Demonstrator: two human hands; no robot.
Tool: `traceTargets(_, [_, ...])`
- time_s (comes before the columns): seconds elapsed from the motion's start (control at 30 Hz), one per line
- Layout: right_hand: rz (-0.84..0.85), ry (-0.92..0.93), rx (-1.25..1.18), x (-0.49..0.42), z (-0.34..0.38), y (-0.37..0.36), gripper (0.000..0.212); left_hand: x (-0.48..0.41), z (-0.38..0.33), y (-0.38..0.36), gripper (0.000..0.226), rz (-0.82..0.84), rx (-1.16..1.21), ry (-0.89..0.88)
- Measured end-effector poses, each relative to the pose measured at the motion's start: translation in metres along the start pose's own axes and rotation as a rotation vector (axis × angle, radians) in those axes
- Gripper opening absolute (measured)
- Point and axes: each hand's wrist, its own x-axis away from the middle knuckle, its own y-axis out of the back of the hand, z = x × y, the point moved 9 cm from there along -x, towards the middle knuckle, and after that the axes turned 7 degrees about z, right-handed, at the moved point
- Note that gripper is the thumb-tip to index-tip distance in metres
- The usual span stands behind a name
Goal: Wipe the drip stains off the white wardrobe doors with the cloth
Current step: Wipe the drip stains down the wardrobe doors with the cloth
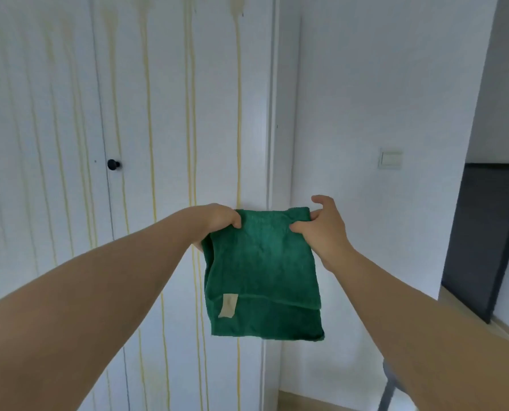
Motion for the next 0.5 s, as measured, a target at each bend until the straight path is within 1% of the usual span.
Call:
traceTargets(0.07, [-0.026,0.060,-0.013,-0.004,0.024,-0.010,0.058,0.010,-0.004,0.011,0.021,-0.043,0.124,0.019])
traceTargets(0.13, [-0.053,0.126,-0.040,-0.007,0.048,-0.022,0.048,0.018,-0.013,0.022,0.014,-0.115,0.201,-0.016])
traceTargets(0.2, [-0.053,0.179,-0.076,-0.012,0.070,-0.042,0.041,0.024,-0.017,0.037,0.019,-0.134,0.299,-0.061])
traceTargets(0.23, [-0.040,0.211,-0.088,-0.013,0.081,-0.054,0.040,0.025,-0.019,0.044,0.022,-0.101,0.383,-0.090])
traceTargets(0.3, [0.004,0.289,-0.085,-0.018,0.105,-0.082,0.042,0.027,-0.026,0.056,0.036,0.033,0.599,-0.150])
traceTargets(0.37, [0.076,0.344,-0.093,-0.022,0.127,-0.111,0.048,0.025,-0.036,0.076,0.048,0.110,0.713,-0.212])
traceTargets(0.4, [0.109,0.372,-0.100,-0.024,0.136,-0.125,0.051,0.024,-0.040,0.088,0.044,0.113,0.710,-0.250])
traceTargets(0.43, [0.122,0.413,-0.117,-0.027,0.147,-0.140,0.051,0.023,-0.045,0.108,0.035,0.094,0.677,-0.295])
traceTargets(0.47, [0.110,0.467,-0.125,-0.029,0.157,-0.152,0.049,0.023,-0.048,0.125,0.025,0.073,0.644,-0.331])
traceTargets(0.5, [0.051,0.547,-0.104,-0.031,0.170,-0.159,0.045,0.023,-0.053,0.146,0.017,0.046,0.628,-0.366])
